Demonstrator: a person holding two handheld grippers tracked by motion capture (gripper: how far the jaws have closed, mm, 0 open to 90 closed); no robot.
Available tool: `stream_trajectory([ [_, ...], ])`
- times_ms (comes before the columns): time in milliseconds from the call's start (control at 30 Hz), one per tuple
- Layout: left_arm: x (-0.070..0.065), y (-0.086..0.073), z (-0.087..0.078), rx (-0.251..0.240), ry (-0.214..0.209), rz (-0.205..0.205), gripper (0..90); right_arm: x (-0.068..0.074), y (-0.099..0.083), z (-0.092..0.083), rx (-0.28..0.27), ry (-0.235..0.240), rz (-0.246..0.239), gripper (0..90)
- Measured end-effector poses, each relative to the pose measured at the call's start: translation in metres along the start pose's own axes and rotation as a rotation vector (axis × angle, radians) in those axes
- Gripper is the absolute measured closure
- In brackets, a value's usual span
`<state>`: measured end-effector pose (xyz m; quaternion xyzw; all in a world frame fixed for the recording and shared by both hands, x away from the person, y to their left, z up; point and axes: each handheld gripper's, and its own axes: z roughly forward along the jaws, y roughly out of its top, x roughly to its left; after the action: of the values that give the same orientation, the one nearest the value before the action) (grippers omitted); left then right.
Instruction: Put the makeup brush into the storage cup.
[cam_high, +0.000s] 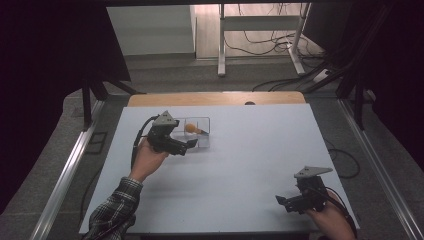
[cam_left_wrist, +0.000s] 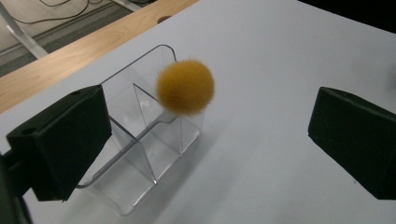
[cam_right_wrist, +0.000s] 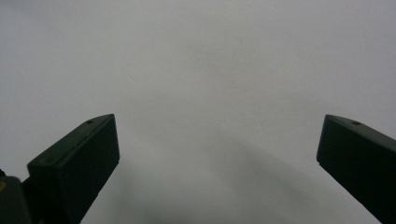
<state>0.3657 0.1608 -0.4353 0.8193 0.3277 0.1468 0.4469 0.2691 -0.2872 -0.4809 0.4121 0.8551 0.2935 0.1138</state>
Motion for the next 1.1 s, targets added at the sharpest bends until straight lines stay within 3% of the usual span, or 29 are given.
stream_trajectory([
  [367,-0.005,-0.01,-0.005,-0.016,-0.032,-0.028,0.0,0.001,0.001,-0.002,-0.006,-0.002,-0.019,0.0],
  [567,-0.01,-0.012,-0.008,-0.013,-0.03,-0.026,0.0,0.001,0.001,-0.002,-0.008,-0.009,-0.029,0.0],
  [700,-0.014,-0.014,-0.01,-0.006,-0.013,-0.001,0.3,0.001,0.001,-0.003,-0.017,-0.007,-0.023,0.0],
  [1100,-0.018,-0.025,-0.016,0.017,-0.006,-0.022,0.5,-0.001,0.001,-0.004,-0.018,0.01,-0.014,0.0],
])
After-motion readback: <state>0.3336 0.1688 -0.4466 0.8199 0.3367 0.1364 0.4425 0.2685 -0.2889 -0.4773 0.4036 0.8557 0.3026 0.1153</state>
